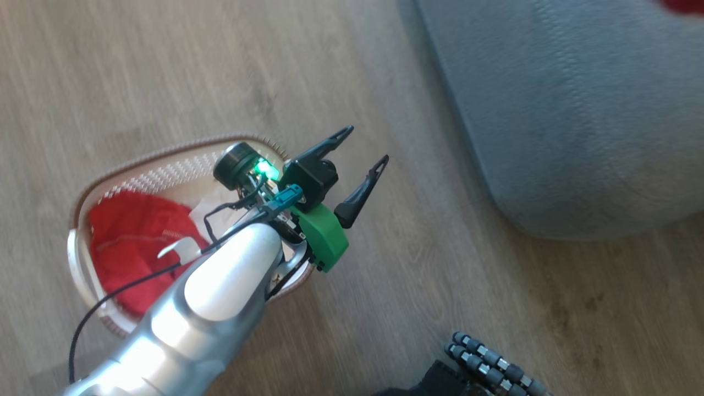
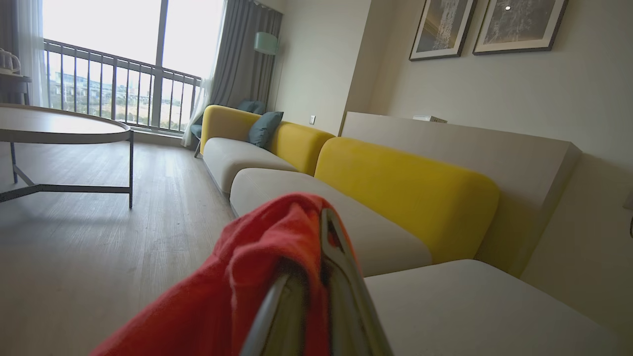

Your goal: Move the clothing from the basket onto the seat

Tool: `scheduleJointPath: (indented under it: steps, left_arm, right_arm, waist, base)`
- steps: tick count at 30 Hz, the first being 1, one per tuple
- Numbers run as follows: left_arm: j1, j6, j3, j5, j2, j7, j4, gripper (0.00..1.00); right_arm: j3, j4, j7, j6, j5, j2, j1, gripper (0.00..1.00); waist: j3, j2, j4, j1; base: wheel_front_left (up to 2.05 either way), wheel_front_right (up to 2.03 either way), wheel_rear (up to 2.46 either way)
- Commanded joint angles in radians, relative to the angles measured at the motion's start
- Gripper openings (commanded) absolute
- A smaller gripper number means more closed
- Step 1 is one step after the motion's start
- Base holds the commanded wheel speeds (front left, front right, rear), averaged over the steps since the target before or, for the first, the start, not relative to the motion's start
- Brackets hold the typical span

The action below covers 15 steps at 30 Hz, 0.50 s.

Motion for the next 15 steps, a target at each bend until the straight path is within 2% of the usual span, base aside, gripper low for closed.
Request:
scheduleJointPath:
  steps: [1, 12, 15]
  left_arm:
    - [-0.032, -0.006, 0.018, 0.002, 0.011, -0.003, -0.026, 1.0]
    - [-0.011, 0.01, 0.008, -0.001, 0.033, -0.004, -0.049, 1.0]
    - [-0.009, 0.013, 0.004, 0.001, 0.041, -0.004, -0.061, 1.0]
  right_arm:
    - [-0.031, 0.002, -0.005, 0.007, -0.023, -0.045, -0.034, 0.0]
    - [-0.304, 0.304, -0.005, 0.007, -0.196, -0.214, -0.256, 0.0]
    - [-0.388, 0.377, -0.005, 0.007, -0.247, -0.239, -0.303, 0.0]
  waist:
    - [0.044, 0.0, 0.038, -0.0002]
    - [0.13, 0.0, 0.15, -0.0002]
    - [0.149, 0.0, 0.172, -0.0002]
  base:
    - [0.0, 0.0, 0.0]
    - [0.0, 0.0, 0.0]
    - [0.0, 0.0, 0.0]
